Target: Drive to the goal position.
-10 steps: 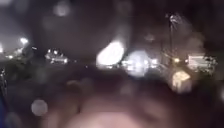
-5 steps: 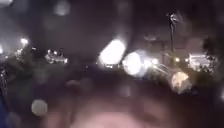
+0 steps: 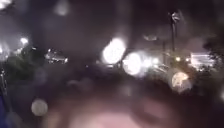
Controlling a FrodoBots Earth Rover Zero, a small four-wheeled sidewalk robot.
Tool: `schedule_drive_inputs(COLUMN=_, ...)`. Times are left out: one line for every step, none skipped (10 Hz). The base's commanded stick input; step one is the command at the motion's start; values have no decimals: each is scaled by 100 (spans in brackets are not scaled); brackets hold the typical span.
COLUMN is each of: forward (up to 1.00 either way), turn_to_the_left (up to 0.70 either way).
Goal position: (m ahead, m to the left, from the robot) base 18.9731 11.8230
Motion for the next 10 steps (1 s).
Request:
schedule_drive_inputs(forward=50, turn_to_the_left=0)
schedule_drive_inputs(forward=50, turn_to_the_left=9)
schedule_drive_inputs(forward=50, turn_to_the_left=4)
schedule_drive_inputs(forward=50, turn_to_the_left=1)
schedule_drive_inputs(forward=50, turn_to_the_left=4)
schedule_drive_inputs(forward=50, turn_to_the_left=8)
schedule_drive_inputs(forward=50, turn_to_the_left=5)
schedule_drive_inputs(forward=50, turn_to_the_left=1)
schedule_drive_inputs(forward=50, turn_to_the_left=48)
schedule_drive_inputs(forward=50, turn_to_the_left=3)
